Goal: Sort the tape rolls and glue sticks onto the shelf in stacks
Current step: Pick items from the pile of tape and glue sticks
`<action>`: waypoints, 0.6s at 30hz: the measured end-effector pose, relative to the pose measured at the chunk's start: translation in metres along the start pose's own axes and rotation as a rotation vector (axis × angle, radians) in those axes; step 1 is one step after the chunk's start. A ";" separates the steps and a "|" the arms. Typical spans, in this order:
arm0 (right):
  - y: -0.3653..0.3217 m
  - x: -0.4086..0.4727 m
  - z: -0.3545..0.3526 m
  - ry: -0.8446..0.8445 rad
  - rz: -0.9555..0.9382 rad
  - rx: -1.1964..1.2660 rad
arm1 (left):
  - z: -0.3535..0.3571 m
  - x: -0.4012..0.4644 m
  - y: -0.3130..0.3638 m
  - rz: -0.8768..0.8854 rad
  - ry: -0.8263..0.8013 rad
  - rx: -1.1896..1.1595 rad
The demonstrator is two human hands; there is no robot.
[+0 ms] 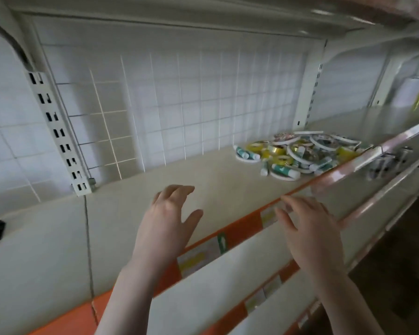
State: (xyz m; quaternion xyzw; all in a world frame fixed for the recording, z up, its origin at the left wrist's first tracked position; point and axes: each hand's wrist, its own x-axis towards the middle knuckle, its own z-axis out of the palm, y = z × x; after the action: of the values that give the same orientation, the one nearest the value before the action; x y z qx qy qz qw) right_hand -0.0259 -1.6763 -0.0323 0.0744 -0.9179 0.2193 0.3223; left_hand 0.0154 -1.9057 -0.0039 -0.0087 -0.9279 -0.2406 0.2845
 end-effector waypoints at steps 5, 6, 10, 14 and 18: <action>0.060 0.071 0.017 0.042 -0.007 0.011 | 0.049 0.069 0.031 0.006 -0.008 -0.004; 0.071 0.084 0.020 0.054 -0.011 0.028 | 0.058 0.079 0.036 0.002 -0.012 0.000; 0.112 0.130 0.037 0.089 -0.027 0.097 | 0.095 0.115 0.053 -0.040 -0.006 0.029; 0.154 0.179 0.057 0.050 -0.138 0.152 | 0.136 0.141 0.071 -0.142 0.036 0.094; 0.189 0.227 0.074 -0.006 -0.293 0.252 | 0.167 0.169 0.091 -0.282 0.054 0.148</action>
State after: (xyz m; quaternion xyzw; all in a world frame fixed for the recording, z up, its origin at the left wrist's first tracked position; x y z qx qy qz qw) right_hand -0.2973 -1.5396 -0.0099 0.2476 -0.8634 0.2832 0.3362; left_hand -0.1994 -1.7699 0.0055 0.1493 -0.9272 -0.2094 0.2725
